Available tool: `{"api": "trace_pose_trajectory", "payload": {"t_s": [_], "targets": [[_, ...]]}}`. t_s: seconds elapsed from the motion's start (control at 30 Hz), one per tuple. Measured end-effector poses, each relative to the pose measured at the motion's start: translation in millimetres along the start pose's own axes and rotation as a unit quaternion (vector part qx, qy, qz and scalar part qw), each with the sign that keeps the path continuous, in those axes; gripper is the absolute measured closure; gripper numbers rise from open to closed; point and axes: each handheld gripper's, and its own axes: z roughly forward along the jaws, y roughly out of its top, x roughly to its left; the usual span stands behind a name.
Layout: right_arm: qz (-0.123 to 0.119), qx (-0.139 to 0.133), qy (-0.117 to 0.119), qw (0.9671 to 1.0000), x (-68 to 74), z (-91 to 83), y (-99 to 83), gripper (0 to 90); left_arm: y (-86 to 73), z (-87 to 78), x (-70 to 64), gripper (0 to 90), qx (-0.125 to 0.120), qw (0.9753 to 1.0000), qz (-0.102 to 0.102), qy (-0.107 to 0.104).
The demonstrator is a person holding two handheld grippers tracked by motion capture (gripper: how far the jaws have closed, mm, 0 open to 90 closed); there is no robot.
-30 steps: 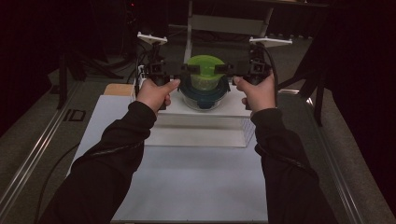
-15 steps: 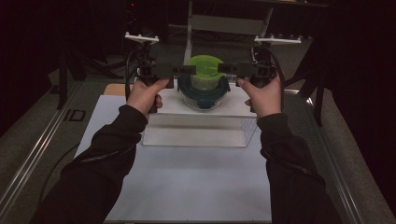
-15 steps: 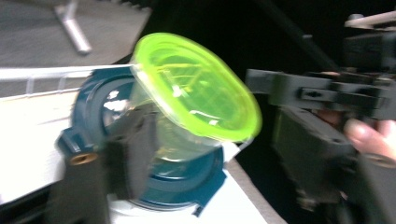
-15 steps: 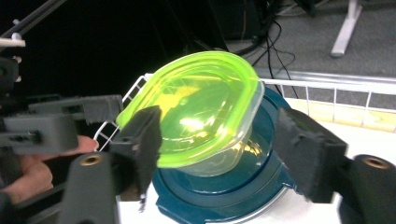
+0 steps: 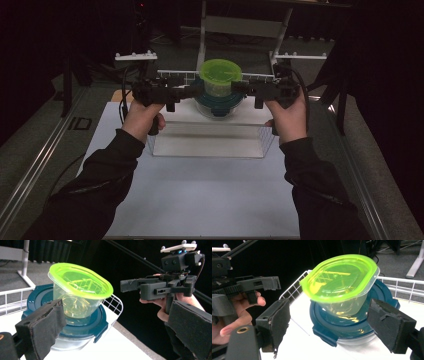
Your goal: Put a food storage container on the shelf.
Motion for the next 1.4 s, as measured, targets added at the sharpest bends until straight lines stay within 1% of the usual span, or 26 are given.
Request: {"api": "trace_pose_trajectory", "payload": {"t_s": [0.03, 0.07, 0.13, 0.17, 0.2, 0.23, 0.27, 0.33, 0.4, 0.5, 0.53, 0.6, 0.63, 0.77, 0.8, 0.9, 1.0, 1.1, 1.13, 1.2, 1.27, 1.3, 1.33, 1.4], "targets": [[-0.004, 0.000, 0.004, 1.0000, 1.4, -1.4, -3.1, 18.4, -3.0, -1.4, -2.2, 0.0, -0.004, 0.9999, 0.009, 0.010], [-0.010, 0.002, 0.005, 0.9999, 2.5, -2.5, -5.9, 18.4, -6.0, -2.6, -3.9, 0.0, -0.003, 0.9997, 0.018, 0.015], [-0.021, 0.003, 0.006, 0.9998, 4.7, -3.9, -12.7, 18.4, -11.8, -3.9, -5.8, 0.0, -0.003, 0.9997, 0.023, 0.009], [-0.024, 0.005, 0.009, 0.9997, 5.3, -3.9, -15.5, 18.3, -17.3, -4.5, -7.5, 0.0, 0.002, 0.9996, 0.026, 0.005], [-0.024, 0.005, 0.009, 0.9997, 5.3, -3.9, -15.5, 18.3, -17.3, -4.5, -7.5, 0.0, 0.002, 0.9996, 0.026, 0.005], [-0.030, 0.009, 0.011, 0.9994, 6.5, -3.8, -21.6, 18.1, -23.0, -4.8, -9.7, 0.0, 0.006, 0.9994, 0.033, -0.001], [-0.041, 0.009, 0.009, 0.9991, 8.2, -3.9, -28.1, 18.0, -27.7, -5.0, -11.9, 0.0, 0.013, 0.9991, 0.042, -0.001], [-0.052, 0.013, 0.010, 0.9985, 9.7, -4.0, -36.9, 18.0, -34.7, -5.8, -15.4, 0.0, 0.018, 0.9984, 0.053, -0.002], [-0.061, 0.014, 0.011, 0.9980, 9.9, -4.0, -45.6, 18.0, -40.5, -7.3, -18.0, 0.0, 0.017, 0.9980, 0.060, -0.005], [-0.065, 0.011, 0.018, 0.9977, 8.8, -4.1, -58.6, 17.9, -51.5, -9.7, -23.4, 0.0, 0.015, 0.9975, 0.069, -0.006], [-0.067, 0.010, 0.021, 0.9975, 8.4, -4.3, -62.8, 17.7, -56.1, -10.4, -26.1, 0.0, 0.016, 0.9969, 0.077, -0.003], [-0.071, 0.004, 0.028, 0.9971, 7.2, -4.6, -71.8, 17.8, -63.2, -11.4, -29.9, 0.0, 0.021, 0.9960, 0.086, -0.004], [-0.071, 0.003, 0.034, 0.9969, 6.2, -4.7, -77.2, 17.7, -66.0, -11.7, -31.1, 0.0, 0.021, 0.9958, 0.088, -0.007], [-0.073, 0.005, 0.037, 0.9967, 2.7, -4.2, -94.7, 17.8, -81.1, -11.7, -37.8, 0.1, 0.032, 0.9950, 0.092, -0.021], [-0.072, 0.005, 0.040, 0.9966, 1.8, -4.2, -97.9, 17.8, -84.8, -11.3, -39.4, 0.1, 0.038, 0.9942, 0.097, -0.027], [-0.075, 0.007, 0.048, 0.9959, -1.0, -5.4, -110.0, 17.7, -97.4, -11.0, -44.0, 0.0, 0.048, 0.9922, 0.111, -0.031], [-0.078, 0.005, 0.053, 0.9955, -3.0, -7.7, -123.0, 17.7, -111.8, -11.5, -45.7, 0.0, 0.053, 0.9915, 0.112, -0.037], [-0.088, 0.006, 0.052, 0.9947, -4.4, -9.9, -135.1, 17.6, -124.4, -11.2, -44.7, 0.1, 0.060, 0.9914, 0.108, -0.042], [-0.089, 0.008, 0.054, 0.9945, -5.3, -10.9, -138.4, 17.7, -129.1, -11.0, -44.6, 0.0, 0.064, 0.9908, 0.113, -0.041], [-0.088, 0.004, 0.055, 0.9946, -7.1, -13.5, -145.1, 17.5, -139.8, -10.3, -44.2, 0.1, 0.073, 0.9887, 0.127, -0.034], [-0.090, 0.003, 0.056, 0.9943, -9.1, -15.1, -152.0, 17.5, -148.0, -9.9, -42.9, 0.1, 0.081, 0.9878, 0.129, -0.033], [-0.091, 0.002, 0.055, 0.9943, -10.4, -16.0, -155.8, 17.5, -152.3, -9.9, -42.0, 0.0, 0.085, 0.9876, 0.127, -0.036], [-0.091, 0.002, 0.055, 0.9943, -12.2, -16.6, -159.7, 17.5, -157.3, -10.4, -41.1, 0.1, 0.086, 0.9872, 0.129, -0.036], [-0.087, 0.002, 0.056, 0.9947, -16.6, -17.2, -168.2, 17.5, -164.4, -10.7, -40.1, 0.1, 0.084, 0.9875, 0.128, -0.035]]}}
